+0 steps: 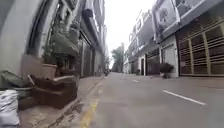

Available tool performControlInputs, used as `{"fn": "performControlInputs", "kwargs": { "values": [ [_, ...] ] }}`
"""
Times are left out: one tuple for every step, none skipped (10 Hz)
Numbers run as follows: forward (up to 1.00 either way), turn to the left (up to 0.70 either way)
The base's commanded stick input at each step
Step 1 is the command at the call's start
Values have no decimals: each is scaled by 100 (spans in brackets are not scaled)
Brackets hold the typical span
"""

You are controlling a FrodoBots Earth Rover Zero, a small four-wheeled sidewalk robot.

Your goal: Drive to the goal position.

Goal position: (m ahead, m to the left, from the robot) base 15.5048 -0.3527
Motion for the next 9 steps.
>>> {"fn": "performControlInputs", "kwargs": {
  "values": [
    [50,0],
    [50,0],
    [50,0],
    [50,0],
    [50,0],
    [50,0],
    [50,0],
    [50,0],
    [50,0]
  ]
}}
